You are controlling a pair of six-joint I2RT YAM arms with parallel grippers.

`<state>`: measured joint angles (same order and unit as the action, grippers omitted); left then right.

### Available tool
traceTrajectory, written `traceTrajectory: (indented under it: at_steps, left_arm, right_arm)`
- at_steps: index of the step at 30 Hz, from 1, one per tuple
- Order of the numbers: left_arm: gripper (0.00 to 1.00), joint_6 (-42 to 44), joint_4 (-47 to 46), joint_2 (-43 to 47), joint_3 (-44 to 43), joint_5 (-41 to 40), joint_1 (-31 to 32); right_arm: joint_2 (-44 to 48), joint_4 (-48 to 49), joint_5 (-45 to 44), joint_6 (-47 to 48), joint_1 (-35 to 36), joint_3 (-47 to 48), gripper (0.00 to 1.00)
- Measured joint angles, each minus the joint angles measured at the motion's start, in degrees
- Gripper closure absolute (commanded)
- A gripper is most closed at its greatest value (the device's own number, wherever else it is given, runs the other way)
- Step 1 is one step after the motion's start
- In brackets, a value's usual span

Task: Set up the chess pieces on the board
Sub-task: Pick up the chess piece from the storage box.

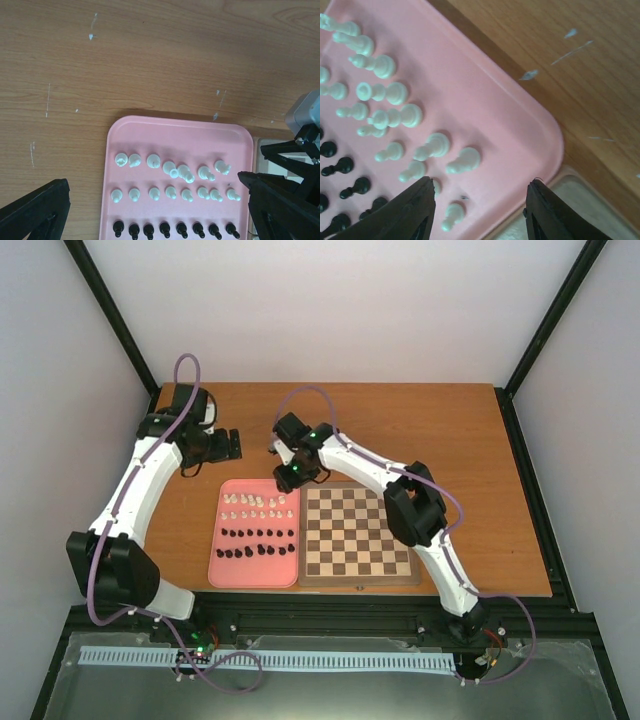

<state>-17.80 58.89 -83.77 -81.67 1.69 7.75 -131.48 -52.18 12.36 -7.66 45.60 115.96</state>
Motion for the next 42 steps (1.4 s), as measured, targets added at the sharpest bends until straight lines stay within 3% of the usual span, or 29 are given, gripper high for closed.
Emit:
traceTrajectory:
  at_steps: [23,42]
  left_arm:
    - [0.0,-0.02,0.04,0.04,2.08,0.0,-0.2]
    - [0.0,0.0,0.02,0.04,2.25,-0.02,-0.22]
  right_arm:
    - [-6.54,-3.3,1.42,1.77,2.05,5.03,0.55]
    - [-9.38,-5.05,1.38,2.32,2.08,9.01,0.66]
